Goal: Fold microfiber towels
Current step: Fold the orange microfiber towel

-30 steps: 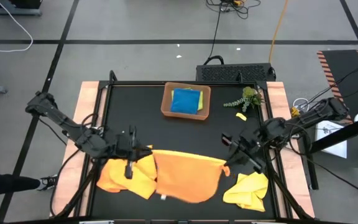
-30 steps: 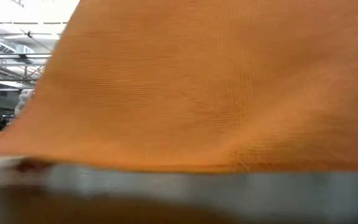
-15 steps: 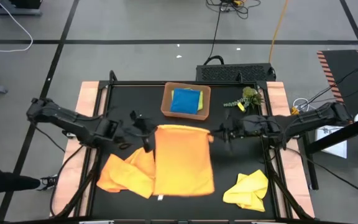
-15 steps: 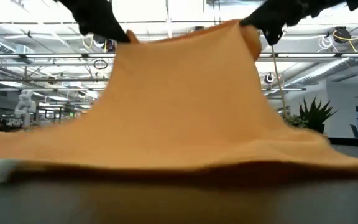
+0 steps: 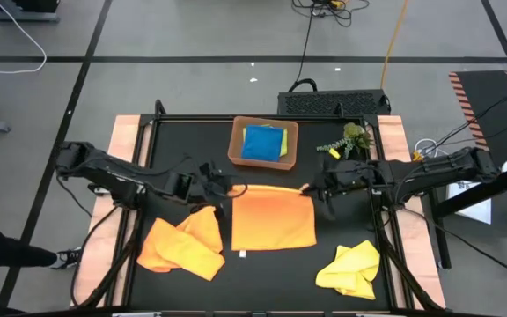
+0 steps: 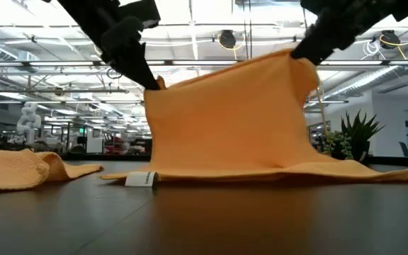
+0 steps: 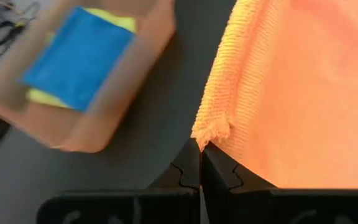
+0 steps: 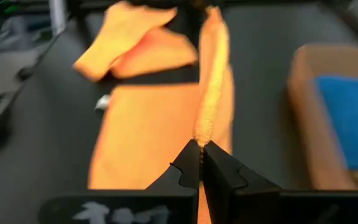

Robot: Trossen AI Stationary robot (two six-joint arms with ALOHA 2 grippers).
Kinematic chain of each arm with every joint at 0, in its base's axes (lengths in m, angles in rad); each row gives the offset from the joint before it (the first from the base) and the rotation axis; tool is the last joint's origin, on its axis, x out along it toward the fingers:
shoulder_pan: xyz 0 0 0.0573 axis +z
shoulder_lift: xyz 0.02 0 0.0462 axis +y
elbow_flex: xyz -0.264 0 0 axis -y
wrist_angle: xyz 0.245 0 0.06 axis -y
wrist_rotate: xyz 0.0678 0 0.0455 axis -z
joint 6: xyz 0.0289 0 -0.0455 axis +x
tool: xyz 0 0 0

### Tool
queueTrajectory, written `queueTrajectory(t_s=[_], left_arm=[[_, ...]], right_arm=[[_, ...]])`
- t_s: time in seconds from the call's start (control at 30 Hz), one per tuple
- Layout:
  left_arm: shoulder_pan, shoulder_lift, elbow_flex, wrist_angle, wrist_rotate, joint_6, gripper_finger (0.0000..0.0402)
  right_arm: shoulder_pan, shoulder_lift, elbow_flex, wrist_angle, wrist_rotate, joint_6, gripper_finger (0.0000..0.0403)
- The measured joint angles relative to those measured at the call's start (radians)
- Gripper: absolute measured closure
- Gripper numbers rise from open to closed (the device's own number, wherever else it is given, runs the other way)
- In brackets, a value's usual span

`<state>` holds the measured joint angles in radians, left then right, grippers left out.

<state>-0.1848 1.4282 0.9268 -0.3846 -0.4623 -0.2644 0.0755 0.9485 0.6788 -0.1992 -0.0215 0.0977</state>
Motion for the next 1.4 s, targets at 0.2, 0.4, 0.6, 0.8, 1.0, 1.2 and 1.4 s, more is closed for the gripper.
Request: queueTrajectory(t_s=[0.2, 0.4, 0.6, 0.8, 1.0, 1.2, 1.4], left_arm=[[-0.062, 0.122, 0.0, 0.108, 0.08, 0.067, 0.04], [-0.121, 0.191, 0.0, 0.169, 0.106, 0.096, 0.04], [-0.147, 0.16, 0.0, 0.169, 0.082, 0.097, 0.04], [-0.172, 0.147, 0.0, 0.171, 0.079, 0.127, 0.04], [-0.193, 0.17, 0.0, 0.168, 0.1, 0.133, 0.04], [-0.208, 0.17, 0.0, 0.17, 0.097, 0.141, 0.04], [-0.215, 0.17, 0.0, 0.166, 0.096, 0.157, 0.0399]], right_arm=[[0.041, 0.001, -0.038, -0.037, -0.111, 0.033, 0.0403], [0.094, 0.035, -0.173, 0.127, -0.194, 0.134, 0.0403], [0.155, 0.064, -0.288, 0.381, -0.222, 0.212, 0.0403], [0.21, 0.064, -0.334, 0.475, -0.216, 0.232, 0.0403], [0.25, 0.066, -0.339, 0.489, -0.141, 0.236, 0.0403], [0.275, 0.126, -0.339, 0.557, -0.134, 0.239, 0.0388], [0.276, 0.217, -0.339, 0.587, -0.136, 0.238, 0.0377]])
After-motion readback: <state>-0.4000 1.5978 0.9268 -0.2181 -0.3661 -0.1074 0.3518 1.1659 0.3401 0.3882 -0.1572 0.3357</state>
